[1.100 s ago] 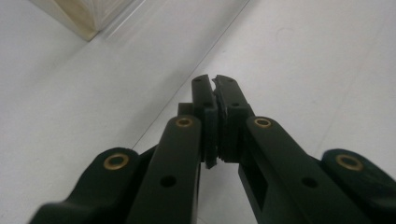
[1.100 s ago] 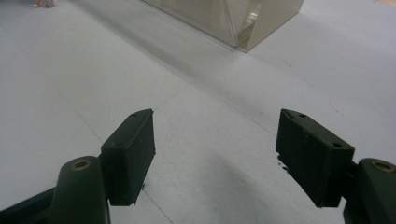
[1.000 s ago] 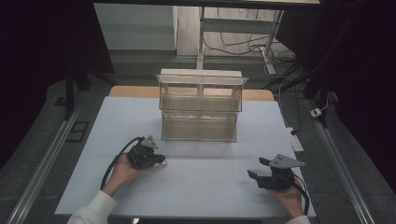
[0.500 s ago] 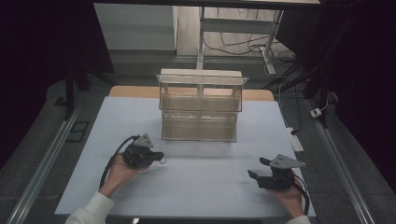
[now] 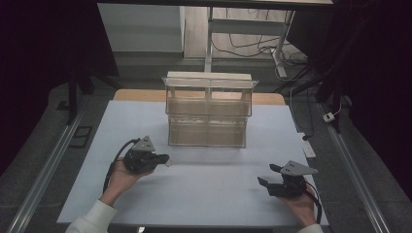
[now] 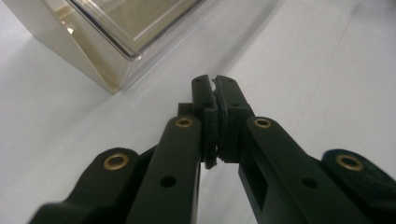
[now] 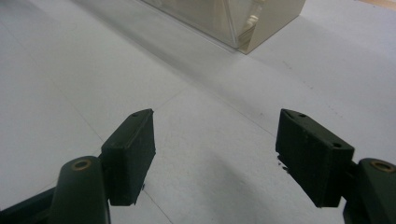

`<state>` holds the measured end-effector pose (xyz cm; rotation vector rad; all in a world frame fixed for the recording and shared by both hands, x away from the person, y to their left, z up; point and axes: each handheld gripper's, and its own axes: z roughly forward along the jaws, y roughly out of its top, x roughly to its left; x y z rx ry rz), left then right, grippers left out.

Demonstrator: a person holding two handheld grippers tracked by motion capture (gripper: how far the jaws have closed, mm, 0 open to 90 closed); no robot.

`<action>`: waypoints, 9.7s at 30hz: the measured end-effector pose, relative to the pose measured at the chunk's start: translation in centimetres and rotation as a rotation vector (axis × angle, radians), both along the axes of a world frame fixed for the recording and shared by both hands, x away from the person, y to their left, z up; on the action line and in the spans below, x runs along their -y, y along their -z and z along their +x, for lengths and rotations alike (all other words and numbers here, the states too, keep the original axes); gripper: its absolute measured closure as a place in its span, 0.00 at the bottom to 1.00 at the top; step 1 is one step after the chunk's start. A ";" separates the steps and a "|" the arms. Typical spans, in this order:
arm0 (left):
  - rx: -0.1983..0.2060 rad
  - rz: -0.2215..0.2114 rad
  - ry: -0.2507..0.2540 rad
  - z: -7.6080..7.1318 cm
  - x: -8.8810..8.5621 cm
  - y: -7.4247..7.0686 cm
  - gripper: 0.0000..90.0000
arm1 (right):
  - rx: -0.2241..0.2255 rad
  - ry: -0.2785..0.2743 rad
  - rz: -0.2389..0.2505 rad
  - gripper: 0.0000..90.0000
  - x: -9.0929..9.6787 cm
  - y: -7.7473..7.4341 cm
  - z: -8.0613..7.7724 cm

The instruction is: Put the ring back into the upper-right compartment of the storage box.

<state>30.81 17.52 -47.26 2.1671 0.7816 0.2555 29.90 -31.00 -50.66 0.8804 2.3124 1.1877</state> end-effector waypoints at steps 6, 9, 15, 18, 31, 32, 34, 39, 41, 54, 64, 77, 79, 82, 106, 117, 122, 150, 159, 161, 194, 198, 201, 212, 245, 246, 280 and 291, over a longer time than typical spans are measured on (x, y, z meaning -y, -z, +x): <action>0.039 -0.009 -0.008 -0.4 -0.2 -0.9 0.97 | -0.003 -0.006 -0.002 0.31 0.0 0.0 0.0; 0.049 -0.019 -0.011 -0.6 -0.3 -1.2 0.97 | -0.004 -0.006 -0.003 0.31 0.0 0.0 0.0; 0.068 -0.039 -0.012 -0.9 -0.4 -1.8 0.97 | -0.004 -0.007 -0.005 0.31 0.0 0.0 0.0; 0.078 -0.049 -0.011 -1.0 -0.5 -2.1 0.97 | -0.005 -0.008 -0.006 0.31 0.0 0.0 0.0; 0.101 -0.103 -0.004 -1.6 -0.8 -3.2 0.97 | -0.005 -0.006 -0.009 0.31 0.0 0.1 0.0; 0.104 -0.102 -0.005 -1.6 -0.8 -3.3 0.97 | -0.004 -0.006 -0.009 0.31 -0.1 0.1 0.0; 0.111 -0.103 -0.003 -1.8 -0.8 -3.4 0.97 | -0.004 -0.006 -0.009 0.31 -0.1 0.1 0.0; 0.128 -0.113 -0.006 -2.1 -0.8 -3.8 0.97 | -0.004 -0.006 -0.007 0.31 0.0 0.0 0.0; 0.135 -0.112 -0.007 -2.2 -0.8 -4.0 0.97 | -0.003 -0.005 -0.008 0.31 0.0 0.0 0.0; 0.175 -0.130 -0.004 -3.2 -0.3 -5.1 0.97 | -0.006 -0.004 -0.007 0.31 0.1 0.1 0.0; 0.192 -0.155 0.018 -2.6 1.0 -6.7 0.97 | -0.005 -0.004 0.009 0.31 0.2 0.0 -0.1; 0.199 -0.163 0.037 -1.4 2.9 -8.1 0.96 | -0.001 -0.001 0.010 0.32 0.3 0.1 -0.1; 0.197 -0.168 0.036 -1.1 3.0 -8.2 0.97 | -0.001 -0.001 0.010 0.31 0.3 0.2 -0.1; 0.188 -0.182 0.032 -0.7 3.0 -8.3 0.96 | -0.001 0.000 0.011 0.32 0.2 0.2 -0.1; 0.167 -0.212 0.018 2.5 4.6 -9.3 0.96 | -0.002 0.002 0.002 0.32 0.2 0.2 -0.1; 0.167 -0.230 0.020 3.3 5.3 -9.8 0.96 | -0.003 0.001 0.000 0.32 0.2 0.2 -0.1; 0.170 -0.236 0.026 3.5 5.6 -10.1 0.96 | -0.002 0.001 0.009 0.32 0.2 0.2 -0.1; 0.168 -0.241 0.040 5.6 7.8 -11.8 0.96 | -0.002 0.001 0.008 0.32 0.3 0.2 -0.1; 0.171 -0.239 0.042 6.2 8.6 -12.2 0.96 | -0.002 0.002 0.008 0.32 0.3 0.2 0.0; 0.173 -0.243 0.042 6.3 8.7 -12.3 0.96 | -0.002 0.002 0.008 0.32 0.3 0.2 0.0; 0.203 -0.168 0.041 9.6 13.0 -13.5 0.96 | -0.001 0.004 -0.001 0.32 0.4 0.3 0.0; 0.196 -0.179 0.033 10.2 13.6 -13.4 0.96 | -0.002 0.005 -0.003 0.32 0.4 0.3 0.0; 0.205 -0.170 0.015 10.6 14.0 -13.2 0.96 | -0.001 0.004 -0.004 0.32 0.4 0.3 0.0; 0.203 -0.198 -0.044 11.7 14.5 -12.7 0.96 | 0.000 -0.001 -0.007 0.32 0.4 0.3 -0.1; 0.239 -0.185 0.032 7.9 12.4 -13.4 0.58 | 0.000 -0.001 -0.008 0.32 0.4 0.3 -0.1; 0.238 -0.186 0.033 7.6 12.1 -13.4 0.57 | 0.005 0.003 -0.007 0.32 0.4 0.4 -0.1; 0.142 -0.080 -0.095 -3.0 -0.9 -4.0 0.41 | 0.024 0.009 0.003 0.31 1.4 0.0 -0.6; 0.070 -0.084 -0.153 -4.7 -3.8 0.7 0.40 | 0.039 0.006 -0.016 0.31 1.6 0.0 -0.6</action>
